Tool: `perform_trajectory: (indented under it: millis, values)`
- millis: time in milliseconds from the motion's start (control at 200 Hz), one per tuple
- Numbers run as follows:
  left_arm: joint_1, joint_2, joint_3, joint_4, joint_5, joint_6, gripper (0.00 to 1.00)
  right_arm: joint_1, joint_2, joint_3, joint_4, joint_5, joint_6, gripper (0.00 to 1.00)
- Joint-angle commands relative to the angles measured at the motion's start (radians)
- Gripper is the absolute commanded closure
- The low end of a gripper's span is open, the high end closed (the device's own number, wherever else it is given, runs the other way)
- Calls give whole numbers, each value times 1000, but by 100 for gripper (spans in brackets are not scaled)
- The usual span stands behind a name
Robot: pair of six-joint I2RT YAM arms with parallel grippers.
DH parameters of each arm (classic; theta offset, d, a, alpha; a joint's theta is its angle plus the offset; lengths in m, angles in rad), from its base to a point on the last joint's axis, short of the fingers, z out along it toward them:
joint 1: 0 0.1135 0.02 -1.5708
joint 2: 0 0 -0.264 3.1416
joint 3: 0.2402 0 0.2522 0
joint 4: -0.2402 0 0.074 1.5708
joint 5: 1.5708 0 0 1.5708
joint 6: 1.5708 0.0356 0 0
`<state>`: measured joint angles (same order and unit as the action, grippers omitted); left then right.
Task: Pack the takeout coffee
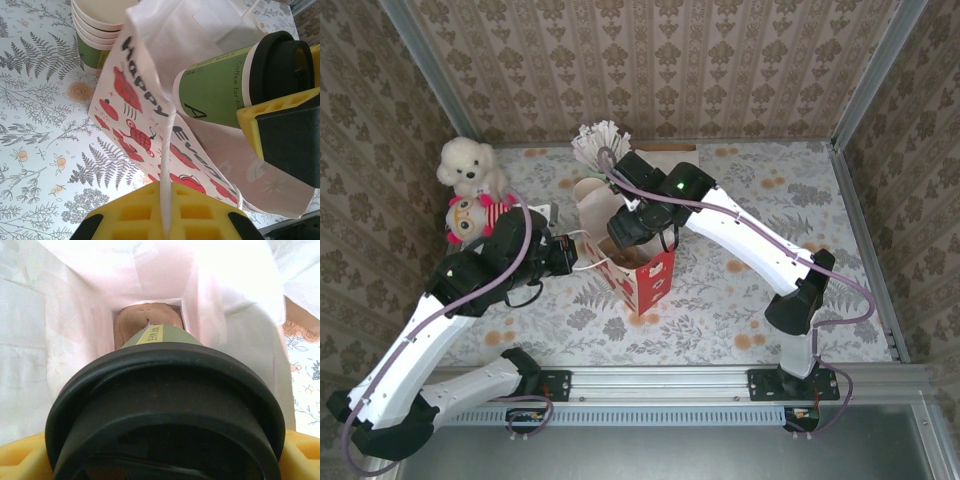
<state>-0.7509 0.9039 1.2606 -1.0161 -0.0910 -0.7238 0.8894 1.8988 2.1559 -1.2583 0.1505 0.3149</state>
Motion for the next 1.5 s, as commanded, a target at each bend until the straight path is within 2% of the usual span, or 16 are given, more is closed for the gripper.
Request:
perform_trajectory:
  millis: [0,95,200,265,675,910,1050,1115,1270,1295,1350,1390,1435,1495]
  values:
    - [5,3,16,-14,-3,31,100,0,-16,-25,-39,16,15,57]
    - [5,5,1,35,37,30,100,2,-5,-17,-39,1,15,57]
    - [5,7,-4,83,66,26,100,5,8,-21,-8,-100,33,56]
    - [5,4,-13,119,88,29,100,9,13,-40,15,-117,48,56]
    - [7,-33,-82,285,199,97,100,17,53,-64,-34,-34,72,57]
    - [0,-25,-123,407,321,148,100,9,38,-75,-140,2,-24,58]
    - [-11,-2,-137,446,308,158,98,-21,-2,-110,-182,109,-22,58]
    - [-11,10,-137,456,295,159,96,-32,-11,-107,-183,103,-40,58]
    - [-9,33,-126,462,298,178,84,-32,-28,-116,-110,-6,-65,58]
    - [-10,30,-123,458,294,185,75,-29,-30,-119,-101,-23,-65,58]
    - [-3,14,-120,445,276,210,42,-24,-38,-139,-72,-59,-55,58]
    - [9,-6,-115,420,237,225,24,-19,-47,-154,-46,-78,-46,58]
    - [35,-28,-99,377,168,228,14,-11,-58,-172,-21,-90,-40,58]
    - [90,-49,-72,313,108,225,11,-1,-70,-187,-4,-96,-32,58]
